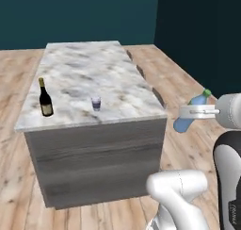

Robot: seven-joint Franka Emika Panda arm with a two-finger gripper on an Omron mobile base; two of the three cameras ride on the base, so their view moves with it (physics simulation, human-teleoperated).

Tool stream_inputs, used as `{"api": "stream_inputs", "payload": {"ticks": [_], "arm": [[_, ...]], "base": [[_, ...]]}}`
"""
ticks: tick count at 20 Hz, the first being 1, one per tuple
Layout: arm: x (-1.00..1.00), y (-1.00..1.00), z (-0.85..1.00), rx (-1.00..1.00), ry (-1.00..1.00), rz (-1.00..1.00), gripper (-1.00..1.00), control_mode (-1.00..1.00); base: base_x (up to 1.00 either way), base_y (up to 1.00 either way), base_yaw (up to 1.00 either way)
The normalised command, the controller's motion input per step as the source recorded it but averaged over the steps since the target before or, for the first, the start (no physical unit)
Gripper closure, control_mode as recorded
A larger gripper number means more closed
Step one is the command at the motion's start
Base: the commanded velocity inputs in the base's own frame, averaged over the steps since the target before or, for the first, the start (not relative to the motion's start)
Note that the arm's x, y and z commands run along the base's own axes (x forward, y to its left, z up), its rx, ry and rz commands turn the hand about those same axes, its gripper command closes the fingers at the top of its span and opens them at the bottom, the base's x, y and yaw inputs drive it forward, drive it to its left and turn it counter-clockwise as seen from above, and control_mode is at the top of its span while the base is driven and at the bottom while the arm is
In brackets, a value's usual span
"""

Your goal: Move the drinks to the dining counter.

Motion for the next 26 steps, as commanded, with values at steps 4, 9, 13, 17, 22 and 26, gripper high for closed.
{"api": "stream_inputs", "payload": {"ticks": [4, 9, 13, 17, 22, 26], "arm": [[0.00, 0.00, 0.00, 0.00, 0.00, 0.00, 1.00, 1.00], [0.00, 0.00, 0.00, 0.00, 0.00, 0.00, 1.00, 1.00], [0.00, 0.00, 0.00, 0.00, 0.00, 0.00, 1.00, 1.00], [0.00, 0.00, 0.00, 0.00, 0.00, 0.00, 1.00, 1.00], [0.00, 0.00, 0.00, 0.00, 0.00, 0.00, 1.00, 1.00], [0.00, 0.00, 0.00, 0.00, 0.00, 0.00, 1.00, 1.00]], "base": [[1.00, 0.07, -0.31], [1.00, 0.52, -0.21], [1.00, 0.03, -0.10], [0.62, -0.25, 0.00], [0.54, -0.15, 0.05], [0.46, -0.14, 0.11]]}}
